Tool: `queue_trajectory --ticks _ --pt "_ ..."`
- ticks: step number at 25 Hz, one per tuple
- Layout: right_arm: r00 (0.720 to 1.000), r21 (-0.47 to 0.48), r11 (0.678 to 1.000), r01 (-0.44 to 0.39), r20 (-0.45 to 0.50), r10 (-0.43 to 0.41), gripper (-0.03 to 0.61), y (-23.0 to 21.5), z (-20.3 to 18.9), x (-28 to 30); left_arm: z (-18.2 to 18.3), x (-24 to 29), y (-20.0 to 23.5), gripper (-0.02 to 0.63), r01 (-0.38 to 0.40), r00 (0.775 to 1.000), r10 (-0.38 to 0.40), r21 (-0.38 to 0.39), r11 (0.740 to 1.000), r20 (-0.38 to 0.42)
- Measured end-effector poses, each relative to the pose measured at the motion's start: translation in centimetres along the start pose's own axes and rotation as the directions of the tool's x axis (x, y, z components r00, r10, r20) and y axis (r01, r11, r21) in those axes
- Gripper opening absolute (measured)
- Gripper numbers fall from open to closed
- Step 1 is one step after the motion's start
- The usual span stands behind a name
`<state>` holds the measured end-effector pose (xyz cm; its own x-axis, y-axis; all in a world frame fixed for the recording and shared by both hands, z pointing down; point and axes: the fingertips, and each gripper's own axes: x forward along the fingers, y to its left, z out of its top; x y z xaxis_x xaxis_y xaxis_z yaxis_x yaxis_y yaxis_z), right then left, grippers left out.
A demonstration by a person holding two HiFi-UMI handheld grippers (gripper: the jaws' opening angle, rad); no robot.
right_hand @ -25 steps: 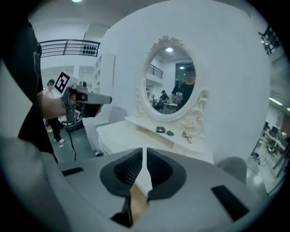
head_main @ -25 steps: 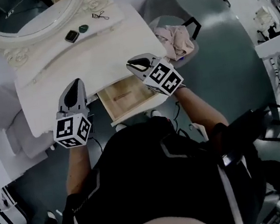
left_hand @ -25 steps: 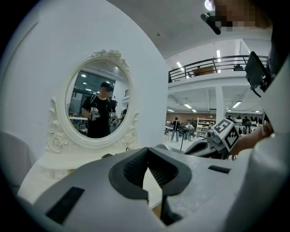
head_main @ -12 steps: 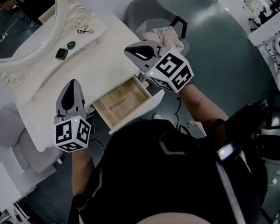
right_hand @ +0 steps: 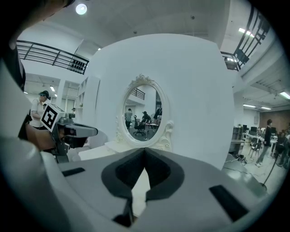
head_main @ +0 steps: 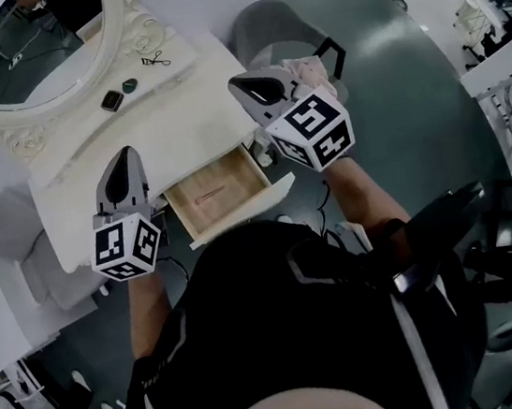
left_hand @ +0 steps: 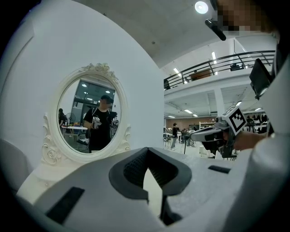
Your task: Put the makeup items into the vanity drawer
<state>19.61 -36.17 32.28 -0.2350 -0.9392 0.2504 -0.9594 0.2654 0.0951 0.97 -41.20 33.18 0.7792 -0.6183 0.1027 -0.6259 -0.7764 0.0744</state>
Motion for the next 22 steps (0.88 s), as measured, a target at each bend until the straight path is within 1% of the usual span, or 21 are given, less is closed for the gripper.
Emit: queue_trajectory --ticks 5,12,22 --pt "1.000 0.007 1.000 -0.014 0.009 0.014 0.005 -0.1 0.3 -0.1 0.2 -0.5 -0.2 0.005 -0.018 1.000 0.018 -0.002 1.000 0.007" --pt "1.000 -0.001 1.000 -0.024 0.007 0.024 0.005 0.4 0.0 -0.2 0.4 -1.0 -0.4 0.005 -0.022 1.000 0.022 -0.013 1.000 0.015" --pt "1.000 0.002 1.000 -0.005 0.010 0.005 0.005 -0.1 0.2 -0.4 0.8 -1.4 -0.6 0.005 -0.030 0.999 0.031 -0.022 0.999 0.025"
